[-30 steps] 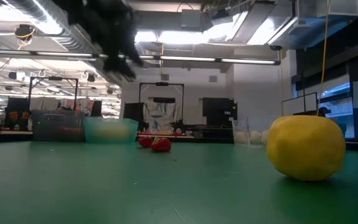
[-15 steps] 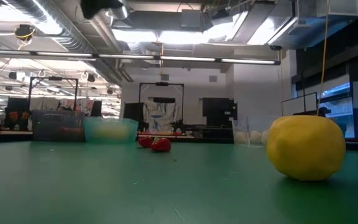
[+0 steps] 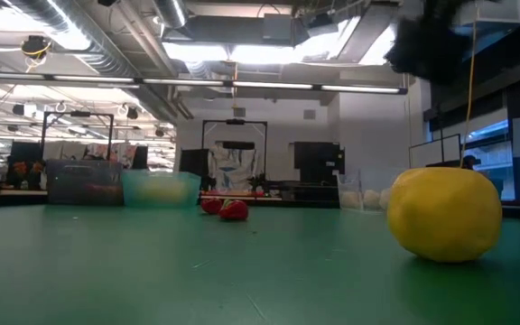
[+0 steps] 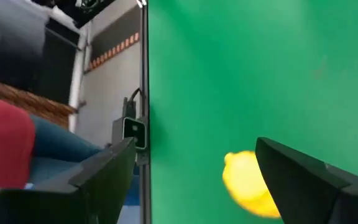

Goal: Sort produce into baskets
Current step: Put the lemon into the transparent light blue bin

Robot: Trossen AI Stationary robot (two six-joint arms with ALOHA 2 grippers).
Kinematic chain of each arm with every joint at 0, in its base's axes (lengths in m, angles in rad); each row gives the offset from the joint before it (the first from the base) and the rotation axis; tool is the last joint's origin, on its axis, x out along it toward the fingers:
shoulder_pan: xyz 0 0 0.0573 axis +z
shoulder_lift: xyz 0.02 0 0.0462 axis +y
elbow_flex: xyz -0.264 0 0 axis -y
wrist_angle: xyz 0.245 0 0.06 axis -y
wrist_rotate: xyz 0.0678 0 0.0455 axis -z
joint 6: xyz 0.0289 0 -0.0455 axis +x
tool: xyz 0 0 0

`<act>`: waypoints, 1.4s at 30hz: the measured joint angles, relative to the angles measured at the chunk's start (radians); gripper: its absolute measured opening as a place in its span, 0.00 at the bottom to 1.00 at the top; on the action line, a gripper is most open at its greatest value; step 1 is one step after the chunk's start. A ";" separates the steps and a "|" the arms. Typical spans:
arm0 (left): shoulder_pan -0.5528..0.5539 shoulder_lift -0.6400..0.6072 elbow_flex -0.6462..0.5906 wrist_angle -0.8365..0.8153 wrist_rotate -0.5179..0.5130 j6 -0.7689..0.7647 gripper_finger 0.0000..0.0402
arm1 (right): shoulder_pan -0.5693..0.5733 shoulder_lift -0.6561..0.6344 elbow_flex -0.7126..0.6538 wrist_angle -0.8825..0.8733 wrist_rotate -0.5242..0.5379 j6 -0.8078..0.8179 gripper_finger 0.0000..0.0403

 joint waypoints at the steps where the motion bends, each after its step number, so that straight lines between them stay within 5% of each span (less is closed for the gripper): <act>1: -0.005 0.000 0.000 -0.012 0.000 -0.001 0.76 | 0.017 0.000 -0.034 0.046 0.016 0.034 0.82; 7: -0.021 0.001 0.000 -0.079 -0.002 -0.044 0.76 | 0.091 0.056 -0.116 0.174 0.072 0.174 0.82; 16: -0.022 0.001 0.000 -0.086 -0.004 -0.026 0.76 | 0.135 0.183 -0.111 0.332 0.014 0.209 0.82; 26: -0.021 0.001 0.000 -0.110 -0.005 -0.019 0.76 | 0.129 0.197 -0.113 0.204 0.011 0.198 0.82; 42: -0.021 0.002 0.000 -0.110 -0.080 -0.029 0.76 | -0.183 0.259 -0.112 0.332 0.021 -0.026 0.82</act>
